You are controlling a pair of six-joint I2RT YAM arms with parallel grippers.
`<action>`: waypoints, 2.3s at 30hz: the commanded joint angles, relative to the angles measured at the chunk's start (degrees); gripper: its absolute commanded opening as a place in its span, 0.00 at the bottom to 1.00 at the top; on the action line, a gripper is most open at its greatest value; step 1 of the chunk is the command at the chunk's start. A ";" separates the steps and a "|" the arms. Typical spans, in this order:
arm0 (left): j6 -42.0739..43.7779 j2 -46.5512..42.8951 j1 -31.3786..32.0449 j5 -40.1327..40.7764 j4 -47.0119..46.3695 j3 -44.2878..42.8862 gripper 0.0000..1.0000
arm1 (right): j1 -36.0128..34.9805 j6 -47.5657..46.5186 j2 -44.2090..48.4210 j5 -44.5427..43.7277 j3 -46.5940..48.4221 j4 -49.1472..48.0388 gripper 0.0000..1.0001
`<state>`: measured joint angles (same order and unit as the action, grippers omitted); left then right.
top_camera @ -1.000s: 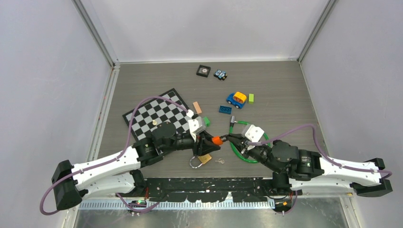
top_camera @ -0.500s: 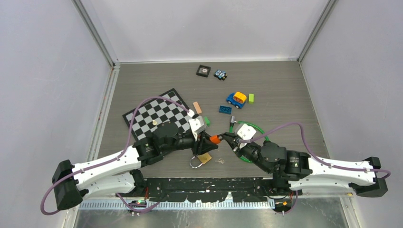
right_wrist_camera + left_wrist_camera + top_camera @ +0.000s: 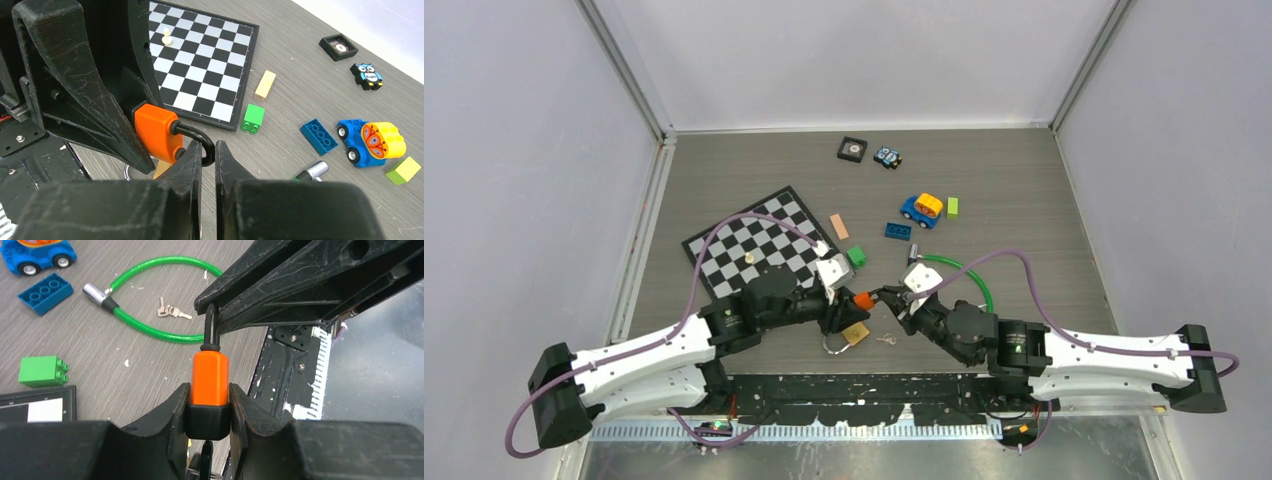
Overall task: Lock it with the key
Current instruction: Lock the lock.
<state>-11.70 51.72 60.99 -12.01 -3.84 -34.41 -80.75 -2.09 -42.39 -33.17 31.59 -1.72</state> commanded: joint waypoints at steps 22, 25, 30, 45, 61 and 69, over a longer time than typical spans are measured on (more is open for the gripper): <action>-0.73 6.84 -7.19 -5.47 -29.19 -5.89 0.00 | -15.20 11.15 -18.12 16.12 0.73 -24.22 0.01; -0.44 6.20 -7.28 -5.56 -27.83 -5.97 0.00 | -15.31 10.89 -17.04 14.03 -0.20 -24.19 0.01; -0.30 3.71 -7.29 -8.07 -23.48 -4.94 0.00 | -15.23 6.73 -9.38 4.77 -0.31 -17.18 0.01; 3.38 -8.96 -7.29 -14.21 -9.65 -3.67 1.00 | -15.14 0.19 11.86 -15.66 1.42 0.51 0.01; 3.71 -9.81 -7.29 -16.65 -8.15 -0.72 0.80 | -15.22 -4.43 21.65 -8.75 1.36 -1.04 0.01; 4.26 -7.03 -7.33 -18.48 -10.33 -0.37 0.73 | -15.17 -5.03 24.68 -3.83 0.63 -3.05 0.01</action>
<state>-8.49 44.07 53.87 -28.10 -10.28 -34.68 -95.79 -6.13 -20.34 -40.18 30.63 1.80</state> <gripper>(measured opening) 0.742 0.127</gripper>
